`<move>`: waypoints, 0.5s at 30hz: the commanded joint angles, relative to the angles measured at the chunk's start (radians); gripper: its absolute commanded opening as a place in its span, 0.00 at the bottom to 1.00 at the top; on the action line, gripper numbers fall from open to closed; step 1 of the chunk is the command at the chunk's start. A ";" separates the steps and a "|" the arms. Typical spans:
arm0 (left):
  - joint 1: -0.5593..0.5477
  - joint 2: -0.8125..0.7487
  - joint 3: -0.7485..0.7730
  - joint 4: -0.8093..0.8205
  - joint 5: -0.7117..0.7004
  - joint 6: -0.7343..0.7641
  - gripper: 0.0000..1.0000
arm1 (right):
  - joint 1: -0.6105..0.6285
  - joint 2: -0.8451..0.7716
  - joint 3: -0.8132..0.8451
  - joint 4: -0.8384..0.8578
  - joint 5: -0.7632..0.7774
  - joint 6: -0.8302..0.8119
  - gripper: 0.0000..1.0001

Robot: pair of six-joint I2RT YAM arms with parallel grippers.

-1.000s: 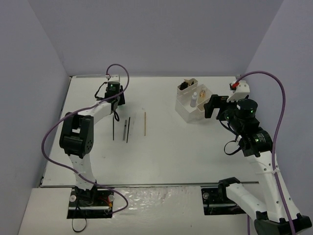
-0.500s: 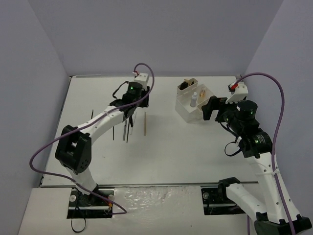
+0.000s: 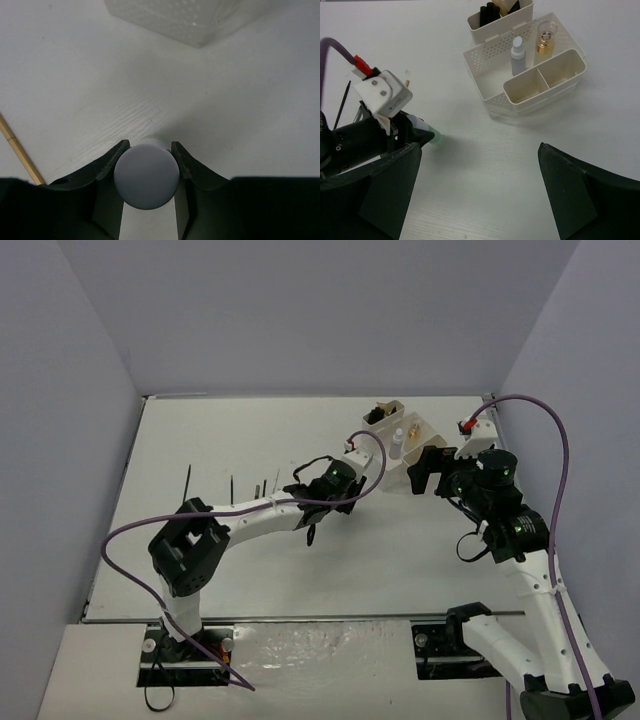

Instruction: Organize the makeup

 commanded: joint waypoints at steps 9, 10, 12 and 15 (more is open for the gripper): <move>-0.033 0.039 -0.055 0.172 -0.068 -0.032 0.07 | 0.004 -0.006 -0.013 0.057 -0.001 -0.001 1.00; -0.033 0.036 -0.063 0.176 -0.068 -0.035 0.09 | 0.004 -0.005 -0.013 0.057 -0.002 -0.001 1.00; -0.034 0.034 -0.072 0.176 -0.069 -0.042 0.16 | 0.004 -0.005 -0.012 0.056 -0.004 0.000 1.00; -0.033 0.025 -0.082 0.175 -0.070 -0.048 0.29 | 0.004 -0.003 -0.011 0.056 -0.005 -0.001 1.00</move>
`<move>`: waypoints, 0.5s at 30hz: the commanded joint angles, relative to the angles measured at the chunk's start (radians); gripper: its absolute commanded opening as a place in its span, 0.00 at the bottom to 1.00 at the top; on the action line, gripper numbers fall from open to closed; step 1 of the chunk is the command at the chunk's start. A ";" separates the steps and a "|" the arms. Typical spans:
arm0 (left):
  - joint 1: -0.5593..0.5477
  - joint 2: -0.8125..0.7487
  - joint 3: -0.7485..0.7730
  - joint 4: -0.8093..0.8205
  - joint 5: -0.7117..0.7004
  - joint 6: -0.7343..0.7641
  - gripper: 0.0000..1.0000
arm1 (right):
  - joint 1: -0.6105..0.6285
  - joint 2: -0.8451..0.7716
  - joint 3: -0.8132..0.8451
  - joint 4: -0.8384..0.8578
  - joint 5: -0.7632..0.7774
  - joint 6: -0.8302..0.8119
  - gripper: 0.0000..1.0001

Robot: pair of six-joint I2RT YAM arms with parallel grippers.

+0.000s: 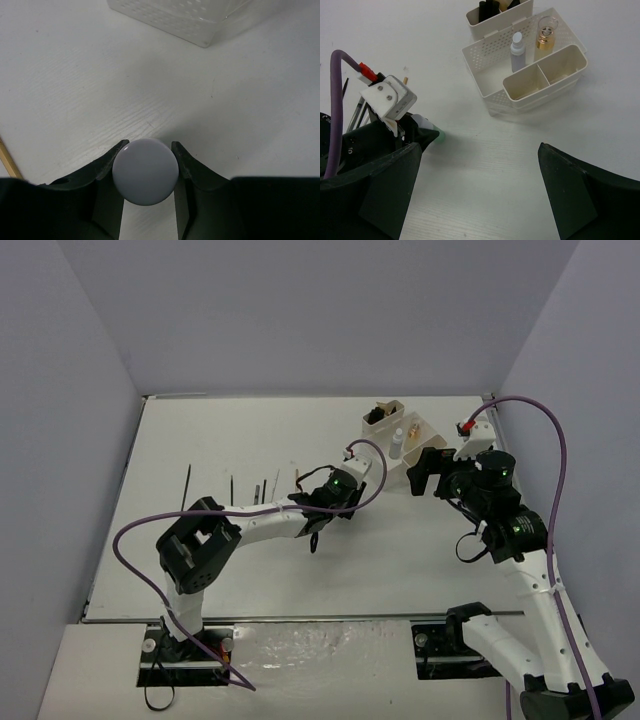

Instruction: Organize the makeup

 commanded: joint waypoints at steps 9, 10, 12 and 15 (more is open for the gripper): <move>-0.007 -0.109 -0.019 0.020 -0.035 -0.036 0.88 | 0.004 0.011 0.029 0.046 -0.011 0.002 1.00; -0.007 -0.128 -0.020 0.013 -0.042 -0.038 0.94 | 0.004 0.015 0.037 0.042 -0.011 0.002 1.00; -0.007 -0.190 -0.018 -0.005 -0.055 -0.042 0.96 | 0.004 0.030 0.056 0.030 -0.020 -0.009 1.00; -0.007 -0.291 0.005 -0.062 -0.075 -0.046 0.97 | 0.013 0.076 0.098 0.006 -0.046 -0.026 1.00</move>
